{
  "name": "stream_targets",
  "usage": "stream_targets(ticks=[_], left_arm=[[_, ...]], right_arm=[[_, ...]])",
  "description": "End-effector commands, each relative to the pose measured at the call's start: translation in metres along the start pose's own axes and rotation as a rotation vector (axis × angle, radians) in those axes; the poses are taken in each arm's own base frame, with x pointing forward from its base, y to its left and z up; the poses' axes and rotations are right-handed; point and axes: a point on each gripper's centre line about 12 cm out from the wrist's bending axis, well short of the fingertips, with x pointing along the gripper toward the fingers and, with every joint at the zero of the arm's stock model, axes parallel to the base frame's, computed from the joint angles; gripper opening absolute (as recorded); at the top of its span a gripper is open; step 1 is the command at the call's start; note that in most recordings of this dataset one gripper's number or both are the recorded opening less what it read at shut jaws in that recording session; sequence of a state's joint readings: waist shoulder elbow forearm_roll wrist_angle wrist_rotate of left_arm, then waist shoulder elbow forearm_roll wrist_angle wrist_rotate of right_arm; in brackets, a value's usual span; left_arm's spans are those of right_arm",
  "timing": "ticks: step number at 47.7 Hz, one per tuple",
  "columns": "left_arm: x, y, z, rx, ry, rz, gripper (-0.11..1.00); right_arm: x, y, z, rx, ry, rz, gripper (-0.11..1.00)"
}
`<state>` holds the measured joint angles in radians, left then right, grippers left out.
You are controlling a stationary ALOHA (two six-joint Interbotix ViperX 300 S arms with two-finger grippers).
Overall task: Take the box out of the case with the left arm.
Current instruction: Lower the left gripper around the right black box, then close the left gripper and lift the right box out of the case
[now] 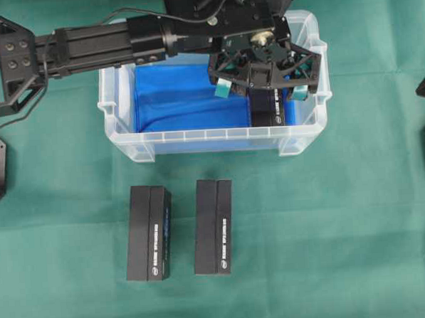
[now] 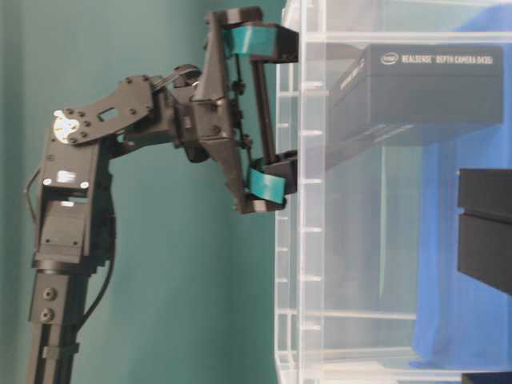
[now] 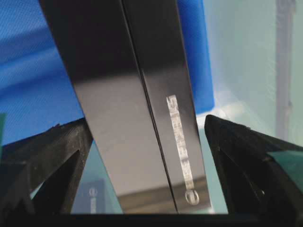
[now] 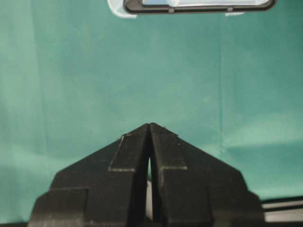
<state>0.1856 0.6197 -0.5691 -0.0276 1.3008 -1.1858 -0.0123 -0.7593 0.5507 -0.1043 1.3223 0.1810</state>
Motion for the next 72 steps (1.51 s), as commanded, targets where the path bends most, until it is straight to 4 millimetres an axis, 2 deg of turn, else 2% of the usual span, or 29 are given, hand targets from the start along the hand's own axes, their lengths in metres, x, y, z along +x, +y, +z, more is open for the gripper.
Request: stream_targets(ticks=[1,16,35,41,46,63,72], left_arm=[[-0.013,-0.003,0.001,-0.003,-0.012,-0.033,0.93],[0.0,0.0,-0.002,-0.007,-0.008,-0.025,0.93],[0.002,0.0,-0.004,-0.007,-0.006,-0.022,0.92],[0.001,-0.001,-0.005,-0.01,-0.007,-0.027,0.85],[-0.001,-0.003,-0.006,-0.032,-0.008,-0.033,0.63],[-0.003,-0.004,-0.007,-0.027,-0.014,-0.035,0.62],[-0.011,-0.004,-0.008,-0.025,-0.016,-0.041,0.62]], right_arm=[[-0.003,0.0,0.004,0.005,-0.016,0.005,0.0],[-0.004,0.0,0.004,0.002,-0.018,0.005,0.0],[-0.004,0.0,0.004,0.002,-0.018,0.005,0.0],[-0.004,0.0,0.004,0.002,-0.018,0.005,0.0],[-0.004,0.001,0.004,0.0,-0.018,0.006,0.0],[-0.004,0.001,0.004,0.007,-0.019,0.007,0.0],[-0.003,0.0,0.004,0.006,-0.016,0.005,0.0]])
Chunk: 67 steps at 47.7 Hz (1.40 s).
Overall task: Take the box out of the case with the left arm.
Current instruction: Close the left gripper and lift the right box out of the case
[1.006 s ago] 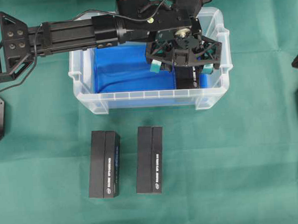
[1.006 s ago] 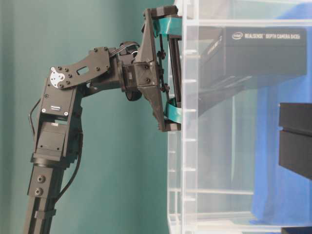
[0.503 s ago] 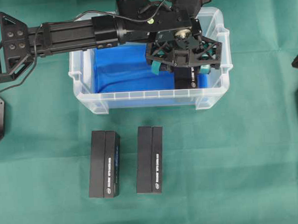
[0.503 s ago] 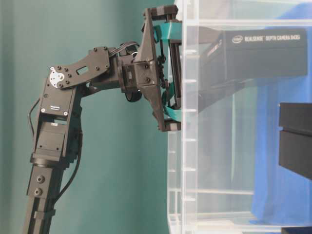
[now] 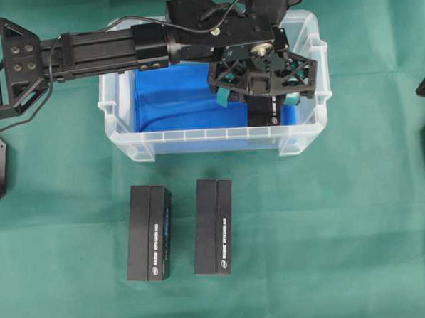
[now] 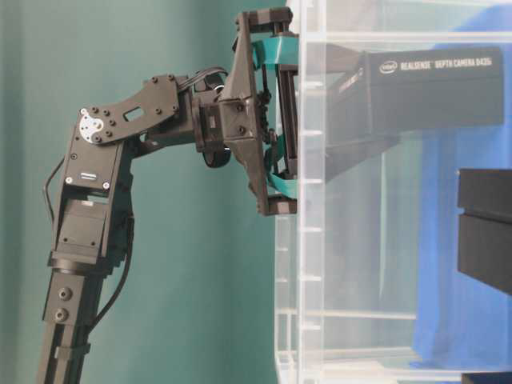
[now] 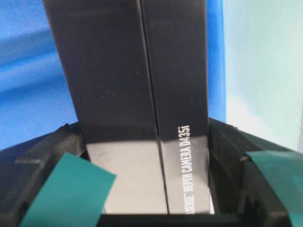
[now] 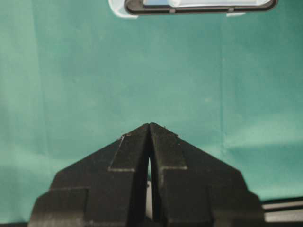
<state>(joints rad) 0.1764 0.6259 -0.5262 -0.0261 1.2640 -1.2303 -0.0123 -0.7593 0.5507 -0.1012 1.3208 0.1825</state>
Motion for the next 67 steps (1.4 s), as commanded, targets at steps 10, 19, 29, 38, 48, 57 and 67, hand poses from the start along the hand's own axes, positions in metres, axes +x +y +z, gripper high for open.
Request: stream_targets(ticks=[10,19,29,38,48,57,67], left_arm=[[-0.062,-0.004,0.001,0.007,-0.026,-0.044,0.62],[-0.096,-0.002,0.001,0.006,-0.023,-0.021,0.62],[-0.134,-0.006,0.001,0.008,-0.034,-0.053,0.61],[-0.157,-0.008,0.0,0.012,-0.034,-0.055,0.61],[-0.178,-0.012,-0.002,0.018,-0.037,-0.065,0.61],[-0.184,-0.01,-0.002,0.015,-0.049,-0.048,0.61],[-0.184,-0.01,-0.003,0.016,-0.05,-0.049,0.61]], right_arm=[[-0.004,0.0,0.004,0.003,-0.017,0.003,0.0],[-0.004,0.0,0.004,0.003,-0.02,0.003,0.0],[-0.004,0.0,0.004,0.005,-0.016,0.004,0.0],[-0.004,0.0,0.004,0.006,-0.018,0.002,0.0],[-0.004,0.0,0.004,0.008,-0.016,0.004,0.0],[-0.004,0.0,0.004,0.008,-0.016,0.005,0.0],[-0.004,0.001,0.004,0.007,-0.016,0.006,0.0]])
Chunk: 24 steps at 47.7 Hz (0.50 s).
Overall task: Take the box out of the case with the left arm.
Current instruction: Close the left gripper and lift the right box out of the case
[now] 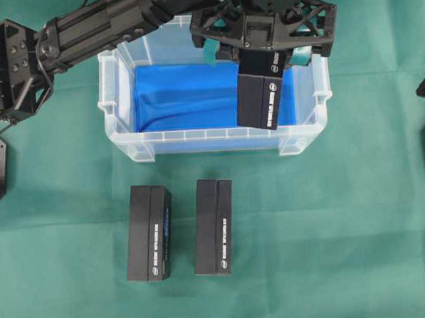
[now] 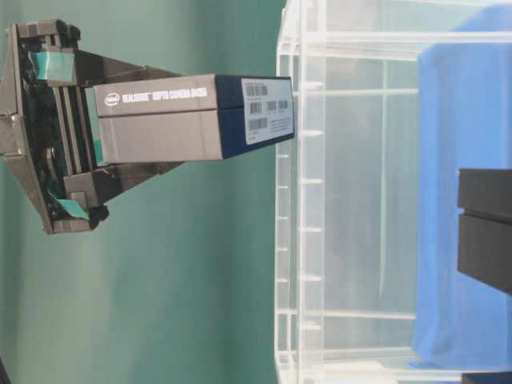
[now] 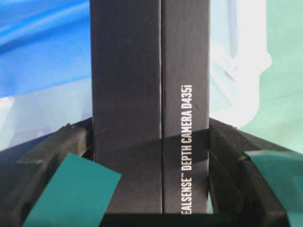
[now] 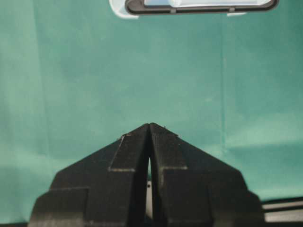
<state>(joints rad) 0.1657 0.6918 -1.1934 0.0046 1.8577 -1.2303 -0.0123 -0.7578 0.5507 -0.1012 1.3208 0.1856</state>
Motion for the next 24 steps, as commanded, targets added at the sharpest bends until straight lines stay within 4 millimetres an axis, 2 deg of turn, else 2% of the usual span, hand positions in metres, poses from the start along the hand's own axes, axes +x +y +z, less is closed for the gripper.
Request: stream_targets(ticks=[1,24], left_arm=[[-0.0238,0.0028,-0.0003,-0.002,-0.023,-0.051,0.61],[-0.023,0.0008,-0.0021,0.0,-0.024,-0.058,0.61]], right_arm=[[-0.0041,0.0006,0.004,0.004,-0.018,0.006,0.0],[-0.0041,0.0005,0.0037,0.004,-0.015,0.005,0.0]])
